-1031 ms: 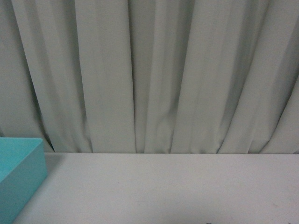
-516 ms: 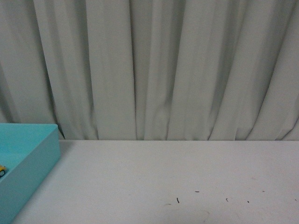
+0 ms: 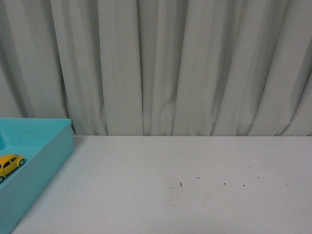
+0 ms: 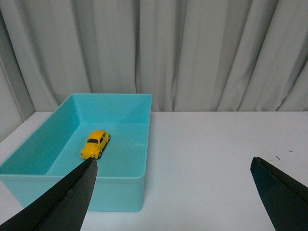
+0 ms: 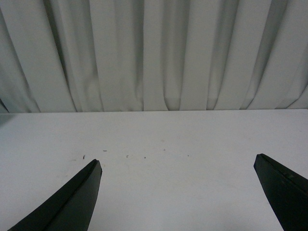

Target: Wind up and store yellow beetle toy

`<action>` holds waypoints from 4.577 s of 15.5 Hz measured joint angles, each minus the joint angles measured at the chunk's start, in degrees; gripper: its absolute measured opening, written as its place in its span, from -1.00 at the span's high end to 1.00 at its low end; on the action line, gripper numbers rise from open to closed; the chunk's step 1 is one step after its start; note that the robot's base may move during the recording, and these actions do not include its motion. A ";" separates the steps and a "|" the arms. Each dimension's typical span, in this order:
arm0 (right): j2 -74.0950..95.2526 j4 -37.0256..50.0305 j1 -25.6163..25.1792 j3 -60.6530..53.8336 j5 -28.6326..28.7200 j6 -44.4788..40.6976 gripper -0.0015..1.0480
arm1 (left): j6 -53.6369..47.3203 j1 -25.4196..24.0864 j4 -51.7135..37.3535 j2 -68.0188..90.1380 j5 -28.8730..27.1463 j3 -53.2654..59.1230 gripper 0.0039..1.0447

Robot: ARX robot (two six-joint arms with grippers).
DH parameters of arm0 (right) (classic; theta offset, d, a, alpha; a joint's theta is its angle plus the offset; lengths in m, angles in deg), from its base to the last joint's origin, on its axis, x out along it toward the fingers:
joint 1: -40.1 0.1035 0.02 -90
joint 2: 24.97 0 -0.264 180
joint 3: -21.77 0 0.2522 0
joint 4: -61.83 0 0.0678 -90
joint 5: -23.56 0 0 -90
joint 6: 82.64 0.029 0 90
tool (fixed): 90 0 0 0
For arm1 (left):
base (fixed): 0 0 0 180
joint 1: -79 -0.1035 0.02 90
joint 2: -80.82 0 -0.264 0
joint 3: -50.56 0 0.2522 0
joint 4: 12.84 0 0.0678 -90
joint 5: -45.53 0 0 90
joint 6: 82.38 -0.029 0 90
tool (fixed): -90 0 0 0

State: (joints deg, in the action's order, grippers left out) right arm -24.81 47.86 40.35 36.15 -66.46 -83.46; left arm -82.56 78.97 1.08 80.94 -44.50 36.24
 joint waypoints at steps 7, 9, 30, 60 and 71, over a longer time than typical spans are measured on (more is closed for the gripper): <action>0.00 0.00 0.00 0.00 0.00 0.00 -0.87 | 0.00 0.00 0.02 0.00 0.00 0.00 -0.88; 0.00 0.00 0.00 0.00 -0.02 0.00 -0.87 | 0.00 0.00 0.02 0.00 0.02 0.00 -0.88; 0.04 0.00 0.00 0.00 0.20 0.00 -0.87 | 0.02 0.00 -0.17 0.00 -0.20 0.00 -0.88; 0.02 0.00 0.00 0.00 0.02 -0.02 -0.87 | 0.02 0.04 0.04 0.00 -0.02 0.00 -0.88; 0.02 0.00 0.00 0.00 0.02 0.00 -0.87 | 0.02 0.04 0.04 0.00 -0.02 0.00 -0.88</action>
State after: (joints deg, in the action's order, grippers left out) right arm -24.79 47.86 40.35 36.15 -66.43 -83.46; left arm -82.54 79.01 1.12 80.94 -44.53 36.24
